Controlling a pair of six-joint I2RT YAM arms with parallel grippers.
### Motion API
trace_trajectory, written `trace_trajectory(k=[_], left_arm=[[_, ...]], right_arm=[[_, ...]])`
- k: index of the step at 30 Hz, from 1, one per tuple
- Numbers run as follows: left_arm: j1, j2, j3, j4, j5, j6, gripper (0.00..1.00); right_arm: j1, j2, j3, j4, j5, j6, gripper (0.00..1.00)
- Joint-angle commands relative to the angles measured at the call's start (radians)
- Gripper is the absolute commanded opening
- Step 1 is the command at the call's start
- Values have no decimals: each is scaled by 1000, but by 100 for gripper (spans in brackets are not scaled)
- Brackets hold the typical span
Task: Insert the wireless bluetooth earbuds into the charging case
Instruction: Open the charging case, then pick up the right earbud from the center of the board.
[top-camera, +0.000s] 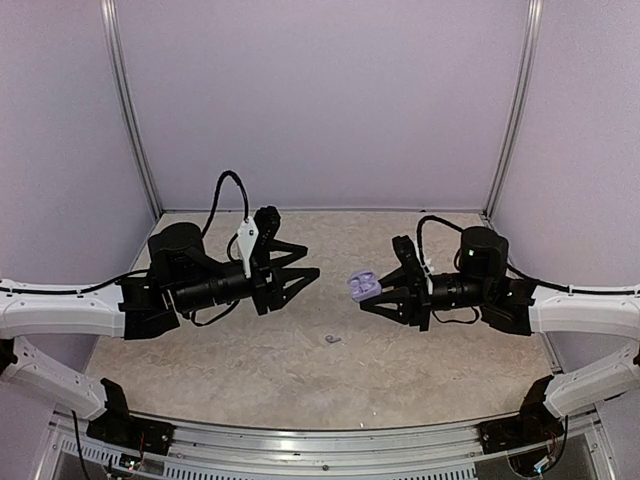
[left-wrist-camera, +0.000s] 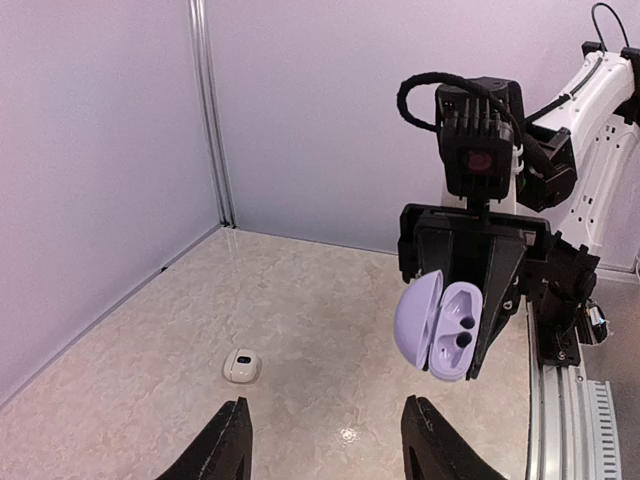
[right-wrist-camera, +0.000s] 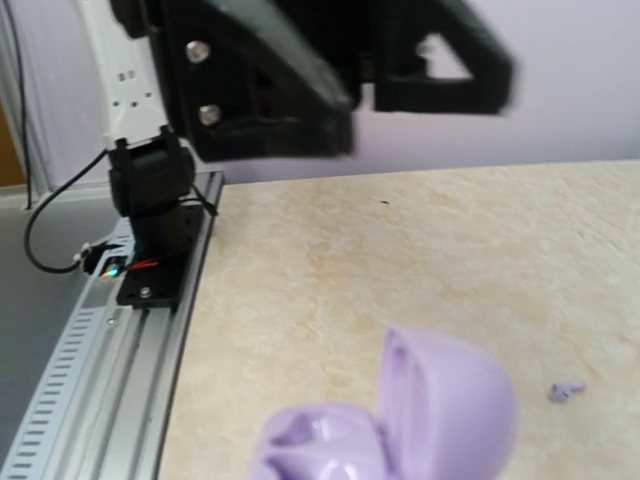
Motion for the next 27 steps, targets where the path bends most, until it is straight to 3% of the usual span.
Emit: trace_trajectory(k=[1,6,10,15,27], left_arm=[[55,-41,-101,60,-53,-95,53],[98,-9,-138,26,-124,-153,54],[91,90,-152,-7,-68,-131,53],[23,238,-223,153,-12,-51,53],[32,547,-165,314,78,50,51]], right_arm=[[-41,-43,-24,41,-16,48,11],[-63,-53,-29,21,-21,48,11],[-76,-62,-35,10,-22,48,11],[-88,-75,-52,17,-18,57,11],[-107,-103,-70,0,-24,58,12]])
